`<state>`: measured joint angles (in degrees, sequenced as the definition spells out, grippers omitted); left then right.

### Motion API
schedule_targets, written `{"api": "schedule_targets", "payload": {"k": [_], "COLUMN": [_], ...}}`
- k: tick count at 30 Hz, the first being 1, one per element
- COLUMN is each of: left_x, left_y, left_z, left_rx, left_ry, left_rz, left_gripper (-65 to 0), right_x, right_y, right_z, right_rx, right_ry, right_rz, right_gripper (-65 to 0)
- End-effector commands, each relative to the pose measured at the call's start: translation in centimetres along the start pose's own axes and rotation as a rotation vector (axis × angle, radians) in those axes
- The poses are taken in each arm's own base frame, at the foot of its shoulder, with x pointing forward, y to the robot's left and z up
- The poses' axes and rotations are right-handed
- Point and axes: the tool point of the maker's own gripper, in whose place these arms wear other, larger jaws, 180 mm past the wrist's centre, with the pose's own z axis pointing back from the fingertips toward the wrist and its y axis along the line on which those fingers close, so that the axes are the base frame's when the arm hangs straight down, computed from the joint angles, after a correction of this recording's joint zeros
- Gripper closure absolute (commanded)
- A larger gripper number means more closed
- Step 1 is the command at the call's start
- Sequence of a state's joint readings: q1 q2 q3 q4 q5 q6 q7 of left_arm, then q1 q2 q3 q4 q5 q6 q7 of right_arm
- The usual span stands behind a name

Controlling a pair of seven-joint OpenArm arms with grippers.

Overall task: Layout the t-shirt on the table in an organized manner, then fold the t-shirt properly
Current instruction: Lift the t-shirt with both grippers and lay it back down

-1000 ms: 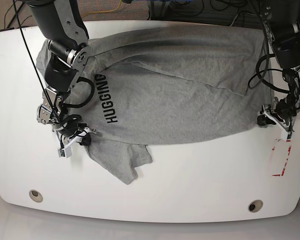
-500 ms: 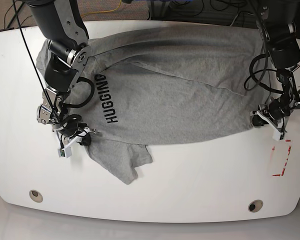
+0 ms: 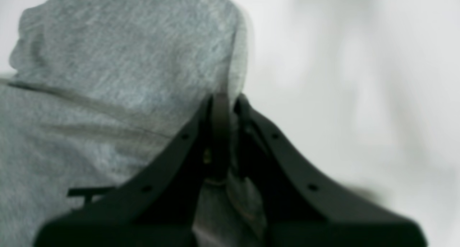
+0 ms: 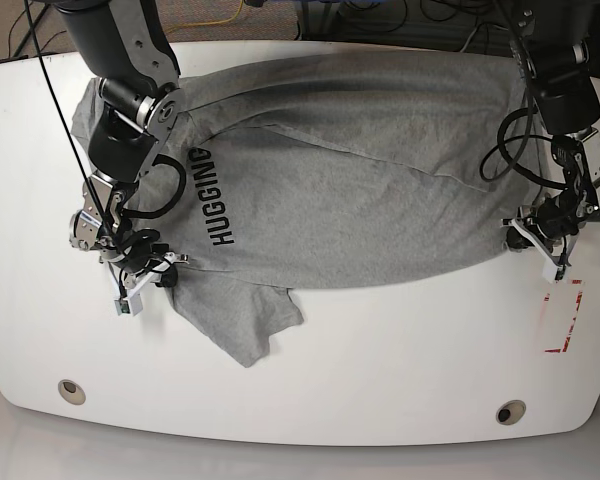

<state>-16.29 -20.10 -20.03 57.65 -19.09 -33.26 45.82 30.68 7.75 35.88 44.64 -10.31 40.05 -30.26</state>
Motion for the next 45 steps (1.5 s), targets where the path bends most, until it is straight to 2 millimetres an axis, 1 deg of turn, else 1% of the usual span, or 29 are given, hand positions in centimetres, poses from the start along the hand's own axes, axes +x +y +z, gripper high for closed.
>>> {"api": "schedule_targets", "payload": {"k": [1, 4, 10, 13, 16, 18, 20, 22, 26, 27, 29, 30, 34, 35, 36, 37, 39, 40, 41, 42, 45], "left_x": [4.0, 5.3, 8.3, 9.8, 11.0, 11.4, 12.3, 13.6, 16.4, 17.1, 18.8, 20.0, 23.6, 25.2, 26.1, 27.2, 28.9, 30.2, 30.9, 31.8, 33.6], "left_y": [0.4, -0.1, -2.0, -3.1, -3.8, -4.1, -4.3, -4.7, -5.8, -6.0, -6.6, -7.3, -9.4, -9.9, -10.2, -10.4, -10.7, -11.0, -11.1, -11.5, -12.2], "left_z": [2.0, 3.2, 6.5, 8.3, 9.6, 10.2, 10.8, 11.4, 12.2, 12.5, 13.1, 13.5, 15.0, 16.1, 16.7, 17.6, 19.0, 20.3, 21.1, 22.2, 24.9], "left_rx": [0.026, 0.043, 0.085, 0.105, 0.125, 0.135, 0.144, 0.149, 0.146, 0.147, 0.147, 0.141, 0.123, 0.126, 0.131, 0.137, 0.148, 0.157, 0.163, 0.167, 0.187], "left_ry": [-0.084, -0.106, -0.196, -0.242, -0.268, -0.27, -0.29, -0.315, -0.369, -0.384, -0.422, -0.451, -0.538, -0.581, -0.601, -0.624, -0.66, -0.693, -0.711, -0.745, -0.816], "left_rz": [-0.06, -0.114, -0.255, -0.319, -0.364, -0.381, -0.395, -0.409, -0.44, -0.445, -0.457, -0.467, -0.489, -0.497, -0.504, -0.51, -0.518, -0.523, -0.526, -0.532, -0.55], "left_gripper": [0.0, 0.0, 0.0, 0.0, 0.0, 0.0, 0.0, 0.0, 0.0, 0.0, 0.0, 0.0, 0.0, 0.0, 0.0, 0.0, 0.0, 0.0, 0.0, 0.0, 0.0], "right_x": [3.7, 3.7, 5.1, 5.3, 6.0, 6.7, 7.1, 7.8, 10.0, 10.5, 12.2, 13.5, 17.9, 19.5, 20.6, 22.1, 24.2, 25.7, 26.5, 28.1, 31.7], "right_y": [-1.1, -1.9, -1.9, -2.5, -2.9, -3.1, -3.2, -3.1, -1.8, -1.8, -1.6, -1.3, -0.1, 0.0, 0.1, 0.2, 0.6, 0.9, 1.1, 1.4, 2.2], "right_z": [1.4, 2.3, 4.0, 5.3, 6.7, 7.4, 7.9, 8.3, 8.2, 8.3, 8.7, 9.0, 9.9, 10.6, 11.1, 11.9, 12.9, 13.6, 14.1, 14.9, 17.1], "right_rx": [-0.04, -0.074, -0.122, -0.164, -0.205, -0.226, -0.241, -0.251, -0.243, -0.247, -0.252, -0.255, -0.26, -0.271, -0.28, -0.294, -0.313, -0.326, -0.333, -0.34, -0.365], "right_ry": [-0.072, -0.073, -0.086, -0.072, -0.077, -0.084, -0.085, -0.087, -0.098, -0.1, -0.116, -0.134, -0.199, -0.223, -0.236, -0.249, -0.261, -0.272, -0.279, -0.299, -0.353], "right_rz": [0.038, 0.062, 0.111, 0.139, 0.166, 0.18, 0.191, 0.209, 0.283, 0.299, 0.337, 0.358, 0.409, 0.428, 0.442, 0.463, 0.499, 0.522, 0.534, 0.549, 0.582], "right_gripper": [0.0, 0.0, 0.0, 0.0, 0.0, 0.0, 0.0, 0.0, 0.0, 0.0, 0.0, 0.0, 0.0, 0.0, 0.0, 0.0, 0.0, 0.0, 0.0, 0.0, 0.0]}}
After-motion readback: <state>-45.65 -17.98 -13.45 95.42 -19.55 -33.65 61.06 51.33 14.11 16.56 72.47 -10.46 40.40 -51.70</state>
